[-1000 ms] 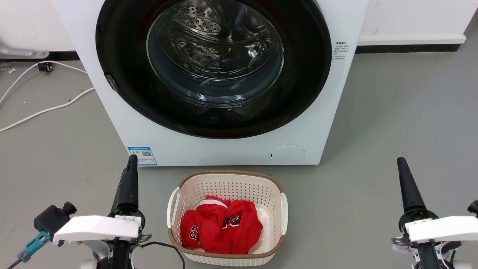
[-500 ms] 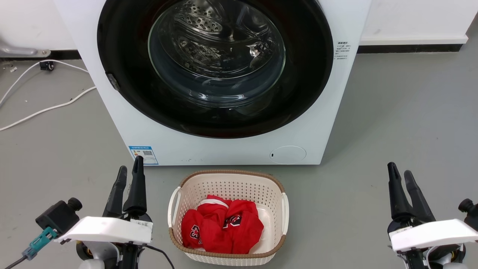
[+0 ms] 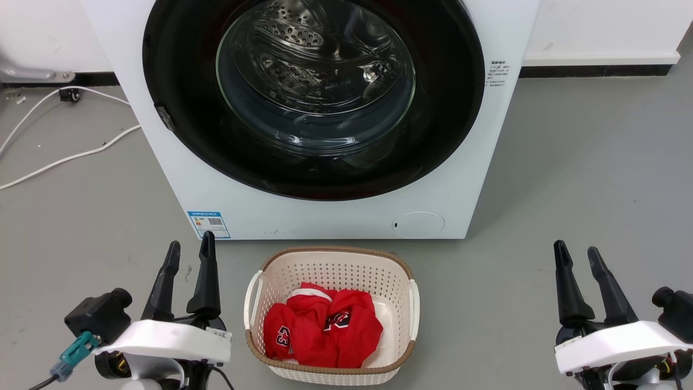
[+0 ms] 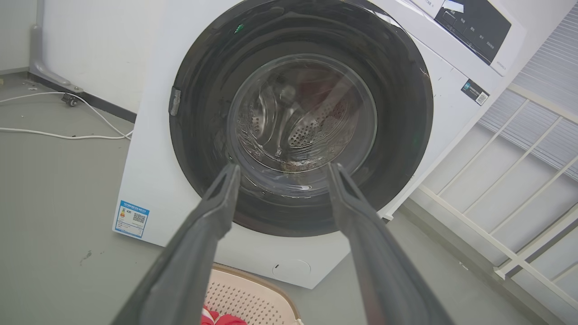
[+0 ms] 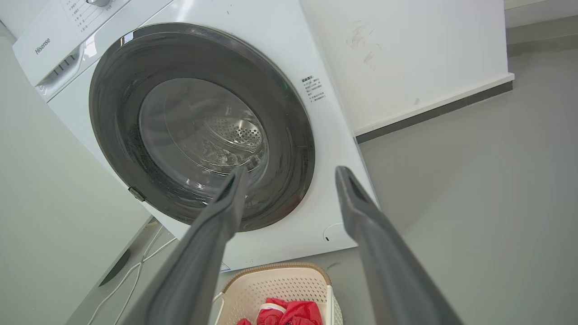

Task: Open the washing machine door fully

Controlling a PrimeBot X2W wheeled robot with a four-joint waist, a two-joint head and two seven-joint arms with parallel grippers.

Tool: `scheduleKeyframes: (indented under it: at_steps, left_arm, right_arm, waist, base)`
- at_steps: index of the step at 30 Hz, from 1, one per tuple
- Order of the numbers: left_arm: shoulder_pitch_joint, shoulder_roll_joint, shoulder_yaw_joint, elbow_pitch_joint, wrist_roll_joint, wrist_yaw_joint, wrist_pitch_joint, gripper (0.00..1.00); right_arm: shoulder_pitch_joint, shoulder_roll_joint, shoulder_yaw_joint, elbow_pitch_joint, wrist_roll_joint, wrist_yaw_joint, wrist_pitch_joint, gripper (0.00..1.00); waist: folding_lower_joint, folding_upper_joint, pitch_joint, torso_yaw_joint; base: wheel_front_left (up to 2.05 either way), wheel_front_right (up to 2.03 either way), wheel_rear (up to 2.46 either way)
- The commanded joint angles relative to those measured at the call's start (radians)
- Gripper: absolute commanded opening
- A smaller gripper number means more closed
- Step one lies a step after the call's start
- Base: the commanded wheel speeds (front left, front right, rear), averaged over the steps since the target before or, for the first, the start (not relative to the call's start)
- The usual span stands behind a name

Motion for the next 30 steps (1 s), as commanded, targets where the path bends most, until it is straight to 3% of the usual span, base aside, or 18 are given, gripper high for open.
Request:
scheduleKeyframes:
  at_steps: [1, 30]
  left_arm:
    - [0.001, 0.004, 0.001, -0.012, 0.044, 0.001, -0.011, 1.0]
    - [0.01, 0.011, -0.034, -0.001, 0.346, 0.022, -0.077, 1.0]
  right_arm:
    - [0.004, 0.0, -0.001, -0.016, -0.039, 0.0, 0.001, 1.0]
    - [0.03, 0.001, 0.002, -0.04, -0.303, 0.0, 0.0, 1.0]
  waist:
    - [-0.0001, 0.0, 0.001, 0.0]
    - [-0.0001, 0.0, 0.006, 0.007]
  base:
    - [0.0, 0.0, 0.0]
    - [0.0, 0.0, 0.0]
